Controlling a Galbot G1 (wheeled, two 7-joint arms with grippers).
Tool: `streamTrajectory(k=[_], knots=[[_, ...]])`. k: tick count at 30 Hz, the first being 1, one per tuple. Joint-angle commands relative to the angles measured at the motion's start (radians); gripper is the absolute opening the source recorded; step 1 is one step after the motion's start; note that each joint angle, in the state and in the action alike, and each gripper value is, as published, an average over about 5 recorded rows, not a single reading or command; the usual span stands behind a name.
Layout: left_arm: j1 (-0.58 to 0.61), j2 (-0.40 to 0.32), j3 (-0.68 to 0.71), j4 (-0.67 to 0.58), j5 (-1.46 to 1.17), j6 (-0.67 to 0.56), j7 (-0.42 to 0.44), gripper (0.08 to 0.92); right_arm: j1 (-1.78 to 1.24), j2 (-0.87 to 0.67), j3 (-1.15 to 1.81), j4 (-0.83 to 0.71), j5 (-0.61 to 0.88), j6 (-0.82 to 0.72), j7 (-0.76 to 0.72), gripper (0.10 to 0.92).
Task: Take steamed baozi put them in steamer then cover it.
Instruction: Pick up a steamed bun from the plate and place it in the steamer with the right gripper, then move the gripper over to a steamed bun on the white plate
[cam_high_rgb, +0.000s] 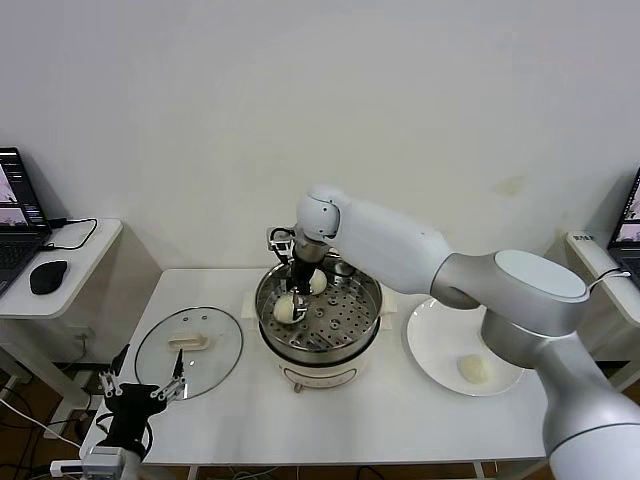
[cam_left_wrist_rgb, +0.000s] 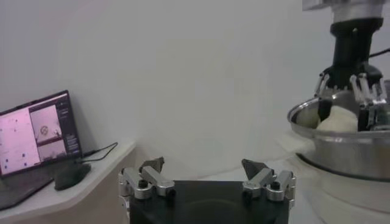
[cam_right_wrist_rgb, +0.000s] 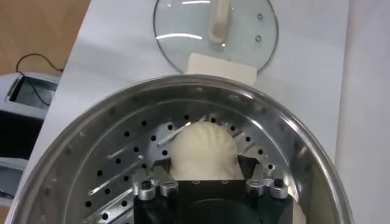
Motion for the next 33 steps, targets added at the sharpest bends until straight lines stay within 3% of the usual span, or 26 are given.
streamTrajectory(k=[1,12,20,26,33], knots=[[0.002,0.0,-0.002,0.001,-0.001,-0.002,0.001,0.823,0.037,-0.102,0.008,0.091,0.014,-0.009,-0.002,0.821],[0.007,-0.001,0.005,-0.008,0.0,0.007,0.018,0.823,0.145,-0.559,0.064,0.426,0.026,0.096,-0.098,0.823],[0.014,0.0,0.017,-0.01,-0.002,0.02,0.025,0.823,0.05,-0.831,0.119,0.493,-0.09,0.157,-0.144,0.823],[0.031,0.001,0.02,0.004,-0.001,0.016,0.016,0.823,-0.131,-0.929,0.212,0.51,-0.231,0.232,-0.163,0.823],[0.049,-0.012,0.025,0.006,0.009,0.015,0.014,0.823,-0.423,-0.917,0.401,0.503,-0.405,0.262,-0.137,0.822]])
